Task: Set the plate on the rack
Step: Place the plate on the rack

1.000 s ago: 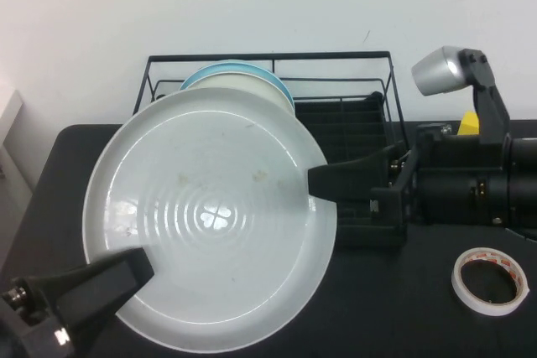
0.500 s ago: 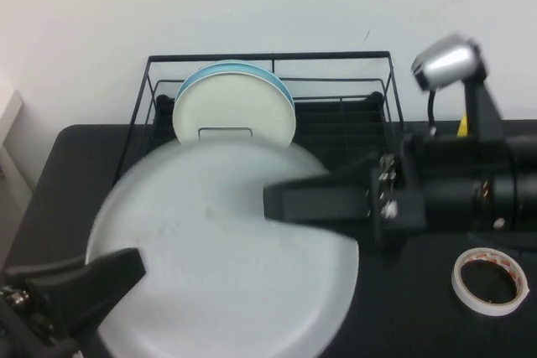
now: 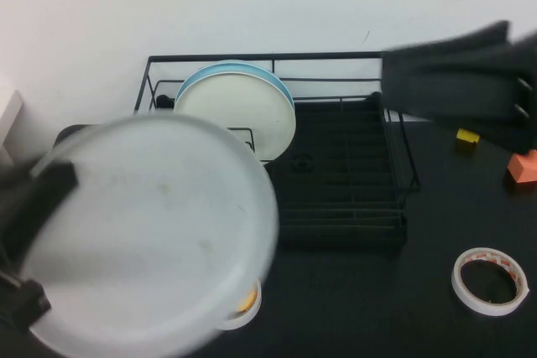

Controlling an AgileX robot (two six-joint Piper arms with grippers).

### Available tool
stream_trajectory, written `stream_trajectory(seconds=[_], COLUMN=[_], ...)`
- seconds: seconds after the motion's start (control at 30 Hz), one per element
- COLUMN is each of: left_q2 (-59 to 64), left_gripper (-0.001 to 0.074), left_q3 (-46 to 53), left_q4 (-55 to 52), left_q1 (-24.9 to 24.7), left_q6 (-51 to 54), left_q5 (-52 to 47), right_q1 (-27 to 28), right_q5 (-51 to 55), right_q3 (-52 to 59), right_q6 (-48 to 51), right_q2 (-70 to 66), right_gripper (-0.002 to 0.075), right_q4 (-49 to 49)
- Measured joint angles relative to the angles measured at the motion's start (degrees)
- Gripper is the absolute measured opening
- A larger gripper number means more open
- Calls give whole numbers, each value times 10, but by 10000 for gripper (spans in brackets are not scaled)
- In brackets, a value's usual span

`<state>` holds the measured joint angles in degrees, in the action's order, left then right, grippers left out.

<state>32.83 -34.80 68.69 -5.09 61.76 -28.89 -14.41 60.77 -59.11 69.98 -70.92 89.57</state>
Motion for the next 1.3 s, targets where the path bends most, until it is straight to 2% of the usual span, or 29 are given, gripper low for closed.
stream_trajectory(seconds=[0.1, 0.2, 0.3, 0.4, 0.47, 0.63, 1.0, 1.3], left_q2=[12, 40, 80, 131, 165, 265, 479, 614], left_gripper=[71, 71, 71, 70, 70, 70, 70, 70], left_q3=[-13, -24, -35, -50, -64, -120, -269, -359], left_q4=[22, 122, 236, 270, 275, 280, 280, 280], left_q1=[0, 0, 0, 0, 0, 0, 0, 0], left_q6=[110, 288, 489, 647, 718, 827, 958, 987], left_q5=[32, 54, 61, 59, 53, -9, -102, -126], right_q1=[11, 12, 12, 12, 12, 12, 12, 12], right_q5=[52, 77, 90, 94, 95, 45, -32, -70], right_q3=[0, 0, -1, 3, 21, 102, 333, 351], right_q6=[0, -1, -28, -61, -78, -78, -50, -41], right_q2=[27, 60, 97, 131, 157, 236, 366, 448], right_gripper=[324, 130, 37, 13, 8, 5, 4, 3], right_q4=[-60, -143, -275, -419, -479, -524, -604, -608])
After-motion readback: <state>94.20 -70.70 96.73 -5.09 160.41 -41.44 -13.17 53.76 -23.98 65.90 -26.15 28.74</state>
